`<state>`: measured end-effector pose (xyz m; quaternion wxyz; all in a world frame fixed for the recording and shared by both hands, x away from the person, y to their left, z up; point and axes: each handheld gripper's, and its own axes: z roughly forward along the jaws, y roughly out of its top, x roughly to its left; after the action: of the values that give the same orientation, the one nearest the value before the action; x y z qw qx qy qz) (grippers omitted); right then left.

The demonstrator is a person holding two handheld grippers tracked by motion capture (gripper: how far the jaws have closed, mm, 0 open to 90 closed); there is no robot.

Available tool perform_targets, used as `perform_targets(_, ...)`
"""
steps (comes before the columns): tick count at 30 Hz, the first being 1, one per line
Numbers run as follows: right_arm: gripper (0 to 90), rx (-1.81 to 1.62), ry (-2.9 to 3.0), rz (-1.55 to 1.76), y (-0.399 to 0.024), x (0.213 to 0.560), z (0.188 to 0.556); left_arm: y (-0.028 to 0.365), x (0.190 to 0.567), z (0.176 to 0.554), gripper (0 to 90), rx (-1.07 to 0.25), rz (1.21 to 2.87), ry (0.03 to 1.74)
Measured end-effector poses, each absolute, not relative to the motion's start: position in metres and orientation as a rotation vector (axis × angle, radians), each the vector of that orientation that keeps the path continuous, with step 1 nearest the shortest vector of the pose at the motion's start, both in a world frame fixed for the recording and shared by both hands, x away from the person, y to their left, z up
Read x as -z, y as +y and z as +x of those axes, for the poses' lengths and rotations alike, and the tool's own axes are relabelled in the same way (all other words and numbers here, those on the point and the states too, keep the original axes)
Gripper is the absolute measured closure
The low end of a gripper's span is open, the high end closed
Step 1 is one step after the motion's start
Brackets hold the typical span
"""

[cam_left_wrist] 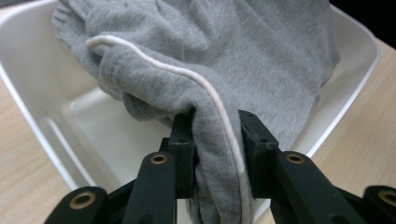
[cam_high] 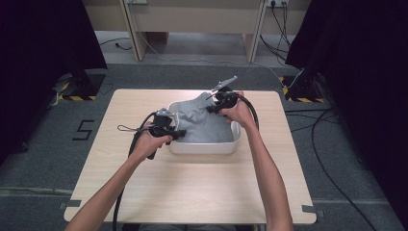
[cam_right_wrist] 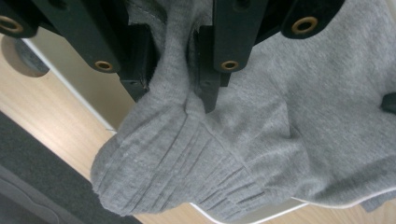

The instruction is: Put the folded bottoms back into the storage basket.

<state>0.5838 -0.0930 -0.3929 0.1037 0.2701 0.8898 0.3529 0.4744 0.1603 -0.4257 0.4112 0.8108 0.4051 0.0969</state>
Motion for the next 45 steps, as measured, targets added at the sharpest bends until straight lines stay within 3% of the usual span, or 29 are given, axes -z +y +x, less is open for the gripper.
perform_targets(10,72.7,-1.012,2.646,0.837,-0.092,0.409,0.585,0.157,0.432,0.477,66.4,-0.242,2.083,1.046)
perform_targets(21,70.6,-0.937,2.673,0.896,-0.088,0.425,0.587,0.155,0.438,0.479,55.4,-0.245,2.140,1.066)
perform_targets(23,66.4,-0.871,2.689,0.902,-0.086,0.428,0.589,0.156,0.436,0.478,55.1,-0.244,2.137,1.064)
perform_targets(27,47.0,-0.861,2.681,0.969,-0.083,0.429,0.588,0.157,0.431,0.475,49.2,-0.270,2.112,1.066)
perform_targets(30,41.3,-0.830,2.629,0.995,-0.086,0.424,0.588,0.158,0.427,0.472,47.5,-0.292,2.098,1.056)
perform_targets(38,38.5,-0.936,2.582,0.998,-0.097,0.407,0.579,0.161,0.416,0.463,44.6,-0.316,2.048,1.031)
perform_targets(45,37.3,-1.026,2.514,1.001,-0.110,0.397,0.563,0.172,0.413,0.454,36.0,-0.296,1.993,1.042)
